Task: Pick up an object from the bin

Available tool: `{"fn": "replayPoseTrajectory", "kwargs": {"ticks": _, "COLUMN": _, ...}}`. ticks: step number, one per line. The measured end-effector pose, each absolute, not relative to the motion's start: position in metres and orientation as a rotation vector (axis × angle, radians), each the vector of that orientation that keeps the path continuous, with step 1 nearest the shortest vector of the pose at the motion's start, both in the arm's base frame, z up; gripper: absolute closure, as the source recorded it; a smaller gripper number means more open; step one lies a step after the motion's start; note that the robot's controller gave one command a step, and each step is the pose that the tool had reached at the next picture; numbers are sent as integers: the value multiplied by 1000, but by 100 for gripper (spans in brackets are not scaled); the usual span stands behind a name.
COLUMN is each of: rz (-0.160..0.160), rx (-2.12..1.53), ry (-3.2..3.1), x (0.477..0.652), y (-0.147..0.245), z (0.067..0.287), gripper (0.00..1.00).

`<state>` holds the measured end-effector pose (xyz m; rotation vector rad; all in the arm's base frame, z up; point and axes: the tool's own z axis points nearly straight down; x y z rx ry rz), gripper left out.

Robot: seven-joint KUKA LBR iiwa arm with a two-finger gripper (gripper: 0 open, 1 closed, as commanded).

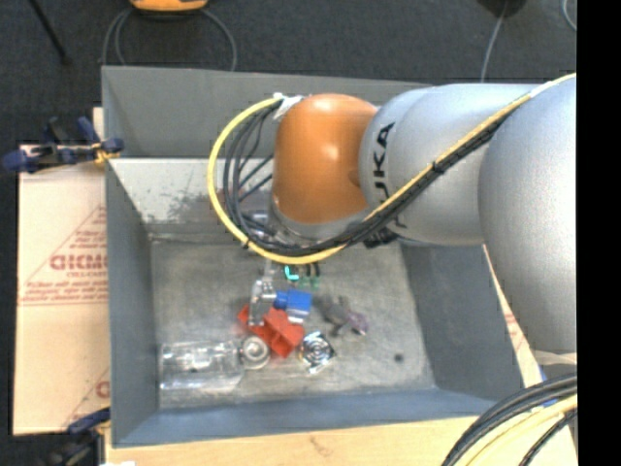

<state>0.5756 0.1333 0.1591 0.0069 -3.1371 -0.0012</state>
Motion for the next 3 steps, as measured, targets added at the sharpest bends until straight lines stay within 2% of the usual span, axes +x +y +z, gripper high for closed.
{"fn": "replayPoseTrajectory", "kwargs": {"ticks": 1, "rz": -10, "rx": -289, "ry": -3135, "x": 556, "y": 84, "z": 88, "gripper": 0}}
{"fn": "replayPoseTrajectory", "kwargs": {"ticks": 2, "rz": -5, "rx": -289, "ry": -3139, "x": 556, "y": 83, "z": 87, "gripper": 100}}
{"fn": "replayPoseTrajectory", "kwargs": {"ticks": 3, "rz": -4, "rx": -294, "ry": -3135, "x": 562, "y": 83, "z": 128, "gripper": 100}}
